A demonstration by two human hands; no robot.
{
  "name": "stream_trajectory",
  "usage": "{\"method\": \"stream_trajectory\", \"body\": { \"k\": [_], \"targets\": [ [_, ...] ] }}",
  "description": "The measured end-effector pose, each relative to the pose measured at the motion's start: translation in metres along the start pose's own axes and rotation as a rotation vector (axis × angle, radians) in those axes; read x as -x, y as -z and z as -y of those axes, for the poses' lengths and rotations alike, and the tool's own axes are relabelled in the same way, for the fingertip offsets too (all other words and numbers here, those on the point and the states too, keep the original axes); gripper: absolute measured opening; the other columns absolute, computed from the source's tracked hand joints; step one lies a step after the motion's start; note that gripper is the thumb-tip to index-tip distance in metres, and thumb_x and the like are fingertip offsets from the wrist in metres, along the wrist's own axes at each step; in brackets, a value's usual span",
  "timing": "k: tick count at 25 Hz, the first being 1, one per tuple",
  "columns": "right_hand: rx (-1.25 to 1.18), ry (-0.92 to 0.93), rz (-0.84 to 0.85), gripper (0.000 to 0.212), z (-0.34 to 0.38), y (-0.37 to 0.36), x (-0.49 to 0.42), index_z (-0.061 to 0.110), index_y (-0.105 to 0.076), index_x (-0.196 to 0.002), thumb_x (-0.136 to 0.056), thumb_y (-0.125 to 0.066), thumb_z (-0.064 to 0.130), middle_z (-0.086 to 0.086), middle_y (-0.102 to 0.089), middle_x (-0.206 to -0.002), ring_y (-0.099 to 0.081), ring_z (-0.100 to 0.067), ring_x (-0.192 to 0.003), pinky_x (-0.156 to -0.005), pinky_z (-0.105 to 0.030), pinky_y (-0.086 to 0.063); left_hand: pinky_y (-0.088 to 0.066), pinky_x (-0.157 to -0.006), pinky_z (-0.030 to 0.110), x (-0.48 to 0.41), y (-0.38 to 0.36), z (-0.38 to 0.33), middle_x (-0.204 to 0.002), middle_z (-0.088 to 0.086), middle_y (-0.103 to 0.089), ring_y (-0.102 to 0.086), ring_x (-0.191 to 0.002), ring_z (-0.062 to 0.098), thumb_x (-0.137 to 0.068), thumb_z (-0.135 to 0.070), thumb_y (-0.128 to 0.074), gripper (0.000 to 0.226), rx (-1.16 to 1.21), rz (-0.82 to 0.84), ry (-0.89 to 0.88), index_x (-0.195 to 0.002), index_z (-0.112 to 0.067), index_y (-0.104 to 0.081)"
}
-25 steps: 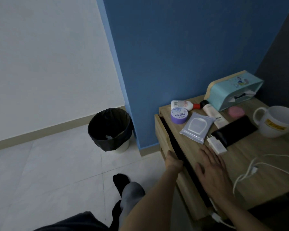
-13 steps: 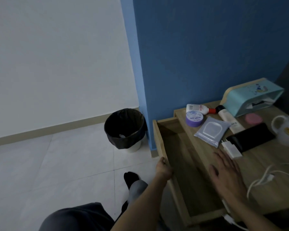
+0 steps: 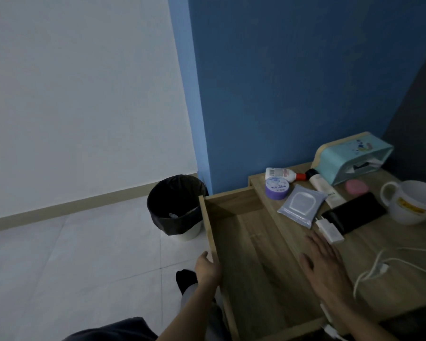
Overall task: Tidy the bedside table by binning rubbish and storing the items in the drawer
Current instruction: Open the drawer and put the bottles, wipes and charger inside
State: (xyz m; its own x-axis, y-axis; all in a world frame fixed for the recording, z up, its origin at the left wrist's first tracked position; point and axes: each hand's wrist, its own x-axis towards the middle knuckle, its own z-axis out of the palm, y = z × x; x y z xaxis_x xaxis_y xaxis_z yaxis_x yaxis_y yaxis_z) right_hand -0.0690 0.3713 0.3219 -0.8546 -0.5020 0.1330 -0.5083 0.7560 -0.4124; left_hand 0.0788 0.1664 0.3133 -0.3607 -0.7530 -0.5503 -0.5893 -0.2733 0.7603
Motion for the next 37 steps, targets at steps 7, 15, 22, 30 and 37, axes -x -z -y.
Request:
{"method": "stream_trajectory", "body": {
  "k": [7, 15, 22, 30, 37],
  "targets": [
    [-0.336, -0.342, -0.477, 0.034, -0.003, 0.025, -0.007, -0.005, -0.055, -0.104, -0.073, -0.07, -0.001, -0.032, -0.05, -0.109, -0.053, -0.046, -0.096, -0.077, -0.044, -0.045, -0.037, -0.109, 0.033, 0.045, -0.05, -0.094, -0.142, 0.0, -0.042, -0.043, -0.129, 0.014, -0.089, -0.019, -0.057, 0.048, -0.135, -0.083, -0.551, -0.135, -0.02, -0.044],
    [-0.225, -0.453, -0.429, 0.058, -0.029, -0.002, -0.032, -0.005, -0.054, -0.107, -0.067, -0.079, 0.028, -0.035, -0.053, -0.103, -0.05, -0.05, -0.099, -0.088, -0.055, -0.044, -0.042, -0.103, 0.038, 0.044, -0.145, -0.137, -0.142, 0.005, -0.038, -0.045, -0.127, 0.024, -0.087, -0.038, -0.059, 0.056, -0.276, 0.243, -0.482, -0.135, -0.017, -0.042],
    [-0.105, -0.365, -0.456, 0.054, -0.035, -0.011, -0.031, -0.006, -0.059, -0.096, -0.074, -0.052, 0.043, -0.031, -0.056, -0.101, -0.047, -0.042, -0.099, -0.09, -0.045, -0.031, -0.033, -0.109, 0.044, 0.025, -0.184, -0.133, -0.148, 0.013, -0.026, -0.028, -0.137, 0.031, -0.083, -0.041, -0.06, 0.069, -0.497, 0.165, -0.496, -0.138, -0.012, -0.033],
    [-0.057, -0.338, -0.472, 0.032, -0.034, -0.006, -0.029, -0.005, -0.058, -0.096, -0.075, -0.07, 0.016, -0.029, -0.057, -0.098, -0.046, -0.04, -0.095, -0.086, -0.047, -0.036, -0.032, -0.102, 0.042, 0.012, -0.182, -0.128, -0.14, 0.008, -0.04, -0.033, -0.129, 0.028, -0.077, -0.044, -0.064, 0.068, -0.746, 0.025, -0.596, -0.134, -0.017, -0.037],
    [-0.047, -0.345, -0.427, 0.036, -0.034, -0.005, -0.029, -0.004, -0.061, -0.094, -0.069, -0.075, 0.017, -0.03, -0.058, -0.09, -0.049, -0.044, -0.09, -0.083, -0.048, -0.041, -0.041, -0.097, 0.037, 0.021, -0.153, -0.112, -0.129, 0.004, -0.047, -0.043, -0.119, 0.024, -0.072, -0.042, -0.069, 0.065, -0.645, 0.038, -0.578, -0.127, -0.02, -0.043]
  ]
}}
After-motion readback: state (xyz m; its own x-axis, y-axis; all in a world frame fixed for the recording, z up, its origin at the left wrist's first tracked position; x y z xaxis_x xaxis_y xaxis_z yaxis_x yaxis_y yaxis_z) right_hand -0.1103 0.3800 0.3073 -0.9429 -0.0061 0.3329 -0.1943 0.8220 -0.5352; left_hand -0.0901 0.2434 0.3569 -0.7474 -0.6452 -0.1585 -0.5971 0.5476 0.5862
